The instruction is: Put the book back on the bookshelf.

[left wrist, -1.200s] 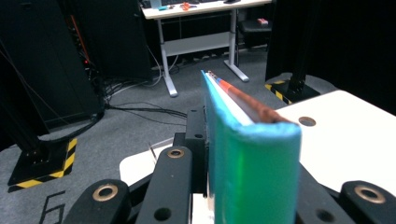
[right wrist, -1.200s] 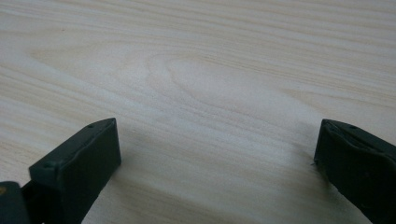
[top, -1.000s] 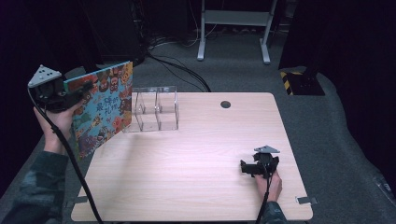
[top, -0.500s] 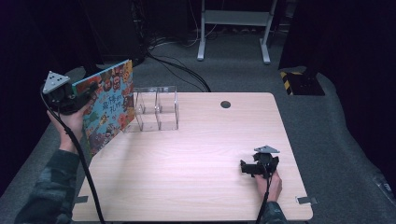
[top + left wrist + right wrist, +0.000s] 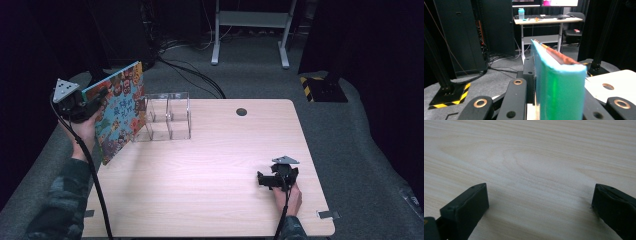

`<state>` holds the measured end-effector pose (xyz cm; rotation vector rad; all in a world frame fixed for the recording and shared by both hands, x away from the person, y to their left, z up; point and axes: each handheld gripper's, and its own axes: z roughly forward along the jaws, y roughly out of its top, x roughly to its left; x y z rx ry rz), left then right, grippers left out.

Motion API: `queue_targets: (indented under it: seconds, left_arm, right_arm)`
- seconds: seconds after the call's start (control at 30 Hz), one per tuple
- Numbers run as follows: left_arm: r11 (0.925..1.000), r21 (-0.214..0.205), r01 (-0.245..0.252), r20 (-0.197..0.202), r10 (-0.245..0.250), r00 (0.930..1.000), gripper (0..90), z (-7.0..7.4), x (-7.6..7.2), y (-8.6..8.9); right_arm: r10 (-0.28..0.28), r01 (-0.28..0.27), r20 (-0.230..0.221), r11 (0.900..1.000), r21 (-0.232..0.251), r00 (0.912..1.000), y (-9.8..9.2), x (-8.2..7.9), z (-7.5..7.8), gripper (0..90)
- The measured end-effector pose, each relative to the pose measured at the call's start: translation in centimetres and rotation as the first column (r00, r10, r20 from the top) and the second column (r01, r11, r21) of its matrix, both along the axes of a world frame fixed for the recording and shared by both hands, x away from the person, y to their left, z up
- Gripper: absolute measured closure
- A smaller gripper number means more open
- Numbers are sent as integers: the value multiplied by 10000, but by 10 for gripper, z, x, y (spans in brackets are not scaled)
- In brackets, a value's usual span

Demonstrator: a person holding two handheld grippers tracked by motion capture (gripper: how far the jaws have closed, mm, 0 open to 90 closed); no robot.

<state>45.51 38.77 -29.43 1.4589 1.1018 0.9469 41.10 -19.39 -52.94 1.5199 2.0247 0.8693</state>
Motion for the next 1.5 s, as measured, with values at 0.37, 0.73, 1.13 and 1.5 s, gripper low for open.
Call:
queue_targets:
  seconds: [0.37, 0.73, 1.13, 1.5]
  left_arm:
    - [9998, -174, -18, 66, 19, 10000, 804, -10, 11, -2]
    - [9994, -323, -106, 670, 127, 9977, 803, -31, 14, -3]
    - [9960, -888, 74, 1181, 31, 9930, 801, -60, 11, 8]
    - [9952, -977, 71, 816, 9, 9967, 797, -69, -7, 16]
  right_arm:
    - [24, -24, 58, 10000, 46, 10000, 0, 0, 0, 5]
    - [5, -5, 73, 10000, 48, 10000, 0, -1, 0, 9]
    - [-10, 10, 85, 10000, 49, 10000, 0, -1, 0, 13]
    - [-98, 98, 88, 9999, 56, 9999, 1, -1, 0, 13]
